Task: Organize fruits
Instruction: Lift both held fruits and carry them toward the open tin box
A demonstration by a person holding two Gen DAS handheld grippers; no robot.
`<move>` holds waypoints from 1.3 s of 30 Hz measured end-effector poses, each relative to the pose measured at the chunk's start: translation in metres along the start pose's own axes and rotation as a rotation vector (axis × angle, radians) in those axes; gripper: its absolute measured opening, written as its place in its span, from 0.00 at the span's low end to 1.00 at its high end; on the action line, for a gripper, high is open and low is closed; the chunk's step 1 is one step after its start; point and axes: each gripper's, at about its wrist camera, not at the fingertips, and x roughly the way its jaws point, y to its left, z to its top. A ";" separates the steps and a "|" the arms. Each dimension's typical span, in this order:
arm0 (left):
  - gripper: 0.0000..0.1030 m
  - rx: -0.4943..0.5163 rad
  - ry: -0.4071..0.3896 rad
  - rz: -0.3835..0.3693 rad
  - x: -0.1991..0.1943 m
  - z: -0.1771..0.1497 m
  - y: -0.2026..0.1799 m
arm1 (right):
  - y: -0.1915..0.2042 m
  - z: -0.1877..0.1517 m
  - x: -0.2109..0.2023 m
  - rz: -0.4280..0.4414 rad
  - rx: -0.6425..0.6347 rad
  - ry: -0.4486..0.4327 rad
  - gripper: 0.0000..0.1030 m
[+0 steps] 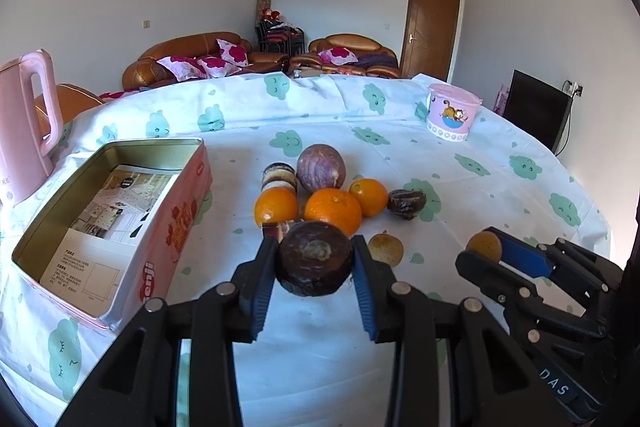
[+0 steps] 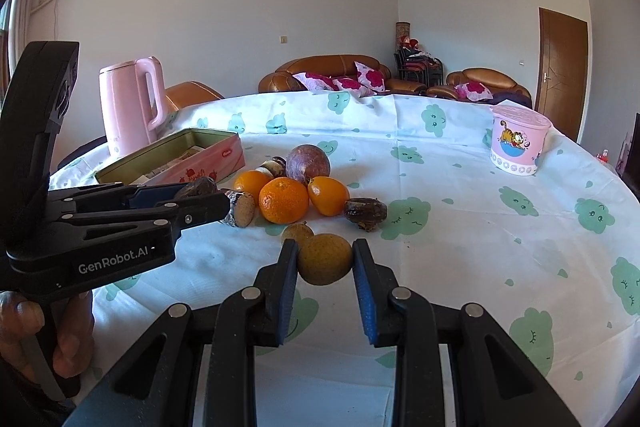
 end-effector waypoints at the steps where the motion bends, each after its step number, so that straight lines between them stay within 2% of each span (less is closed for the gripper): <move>1: 0.37 -0.003 -0.004 0.005 -0.001 0.000 0.001 | 0.000 0.000 -0.001 0.000 -0.002 -0.005 0.29; 27: 0.37 0.019 -0.139 0.070 -0.025 -0.003 -0.004 | 0.004 -0.005 -0.017 -0.007 -0.031 -0.111 0.29; 33: 0.37 0.036 -0.178 0.116 -0.031 -0.003 -0.005 | 0.007 -0.005 -0.019 -0.014 -0.050 -0.124 0.29; 39: 0.37 0.025 -0.190 0.115 -0.033 -0.003 0.000 | 0.007 -0.006 -0.022 -0.021 -0.051 -0.146 0.29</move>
